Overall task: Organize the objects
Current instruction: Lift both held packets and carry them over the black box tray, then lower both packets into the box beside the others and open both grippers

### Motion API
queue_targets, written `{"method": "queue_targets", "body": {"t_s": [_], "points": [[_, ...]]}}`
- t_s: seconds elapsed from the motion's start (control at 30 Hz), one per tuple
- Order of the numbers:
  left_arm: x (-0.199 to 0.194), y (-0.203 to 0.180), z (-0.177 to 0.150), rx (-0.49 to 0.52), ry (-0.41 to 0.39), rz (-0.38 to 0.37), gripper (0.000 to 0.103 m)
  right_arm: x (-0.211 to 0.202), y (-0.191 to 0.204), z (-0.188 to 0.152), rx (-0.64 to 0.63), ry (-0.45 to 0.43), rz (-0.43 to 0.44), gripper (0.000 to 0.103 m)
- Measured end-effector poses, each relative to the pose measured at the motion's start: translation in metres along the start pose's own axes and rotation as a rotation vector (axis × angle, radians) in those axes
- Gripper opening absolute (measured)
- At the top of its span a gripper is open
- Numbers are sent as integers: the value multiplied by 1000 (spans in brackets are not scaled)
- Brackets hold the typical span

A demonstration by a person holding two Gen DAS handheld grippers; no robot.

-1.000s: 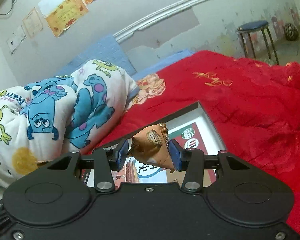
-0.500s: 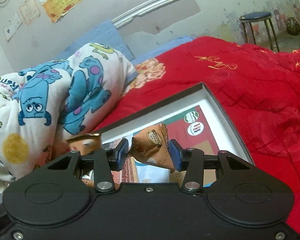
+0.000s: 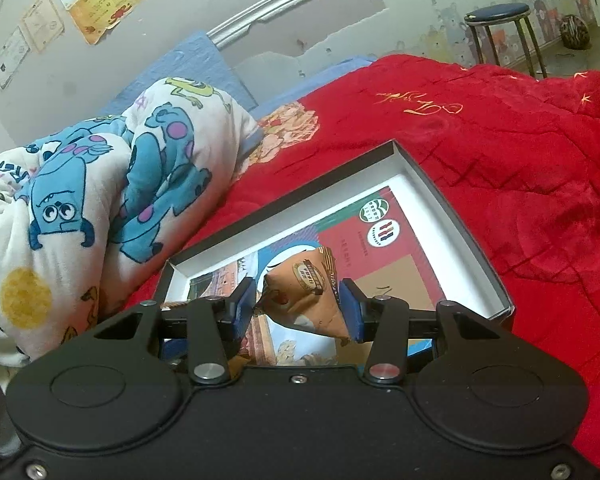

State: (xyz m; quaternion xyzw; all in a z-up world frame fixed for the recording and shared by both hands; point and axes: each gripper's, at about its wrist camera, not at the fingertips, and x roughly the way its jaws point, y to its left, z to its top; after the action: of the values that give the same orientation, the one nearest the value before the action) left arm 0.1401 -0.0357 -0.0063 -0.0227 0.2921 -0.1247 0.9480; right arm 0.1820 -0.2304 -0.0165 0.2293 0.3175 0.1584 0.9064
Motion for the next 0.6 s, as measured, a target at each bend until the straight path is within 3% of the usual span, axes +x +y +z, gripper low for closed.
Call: {"method": "queue_targets", "body": {"t_s": [0.6], "points": [[10,9,-2,-24,107,101,33,8,7,-8,-19,53,21,45]]}}
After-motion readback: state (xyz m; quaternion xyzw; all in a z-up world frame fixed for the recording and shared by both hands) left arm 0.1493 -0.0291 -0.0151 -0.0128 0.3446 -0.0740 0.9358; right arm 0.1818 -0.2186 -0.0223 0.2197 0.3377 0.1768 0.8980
